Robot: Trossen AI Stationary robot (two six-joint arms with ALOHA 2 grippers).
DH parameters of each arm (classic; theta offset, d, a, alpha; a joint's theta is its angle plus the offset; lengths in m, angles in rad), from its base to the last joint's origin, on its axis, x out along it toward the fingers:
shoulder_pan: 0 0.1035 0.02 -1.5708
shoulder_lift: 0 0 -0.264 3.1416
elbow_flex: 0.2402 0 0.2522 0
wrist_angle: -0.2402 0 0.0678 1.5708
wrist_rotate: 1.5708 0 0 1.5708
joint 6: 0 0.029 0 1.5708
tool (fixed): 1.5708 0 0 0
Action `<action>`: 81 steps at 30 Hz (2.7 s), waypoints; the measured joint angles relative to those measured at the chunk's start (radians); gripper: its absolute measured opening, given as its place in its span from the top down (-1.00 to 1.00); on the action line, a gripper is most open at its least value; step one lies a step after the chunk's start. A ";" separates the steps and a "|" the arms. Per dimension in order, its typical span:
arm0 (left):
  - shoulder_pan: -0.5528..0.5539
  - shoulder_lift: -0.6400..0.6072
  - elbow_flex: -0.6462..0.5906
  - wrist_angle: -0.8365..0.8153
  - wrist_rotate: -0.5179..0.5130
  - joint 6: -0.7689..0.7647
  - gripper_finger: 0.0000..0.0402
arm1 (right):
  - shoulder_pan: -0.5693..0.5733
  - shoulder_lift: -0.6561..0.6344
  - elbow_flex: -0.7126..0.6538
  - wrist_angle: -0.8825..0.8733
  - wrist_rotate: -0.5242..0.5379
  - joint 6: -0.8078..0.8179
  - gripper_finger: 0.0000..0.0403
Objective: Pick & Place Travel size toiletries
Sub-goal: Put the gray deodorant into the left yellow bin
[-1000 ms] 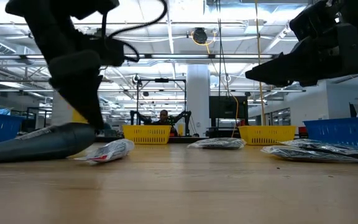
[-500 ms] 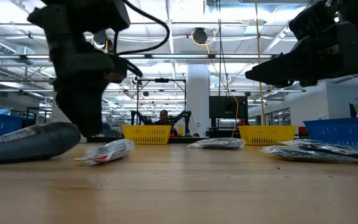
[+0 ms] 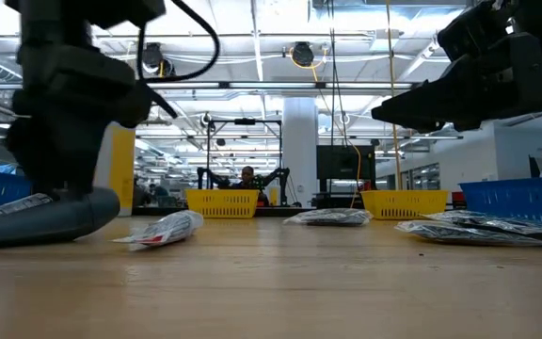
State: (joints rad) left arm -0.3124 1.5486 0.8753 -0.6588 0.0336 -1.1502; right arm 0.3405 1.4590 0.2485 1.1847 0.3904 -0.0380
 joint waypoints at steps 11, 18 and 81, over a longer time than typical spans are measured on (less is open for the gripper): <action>-0.115 0.030 0.000 0.086 -0.112 -0.162 -0.77 | 0.000 0.000 0.000 0.008 0.000 0.000 0.15; -0.099 0.068 0.000 0.085 -0.038 -0.165 -0.48 | 0.000 0.000 0.000 0.007 0.000 0.000 0.15; 0.701 0.152 0.134 0.753 -0.084 1.480 0.00 | 0.000 0.000 0.001 -0.015 0.000 0.000 0.15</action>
State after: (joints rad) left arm 0.3887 1.7004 1.0088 0.0938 -0.0499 0.3303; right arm 0.3401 1.4590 0.2493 1.1694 0.3904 -0.0380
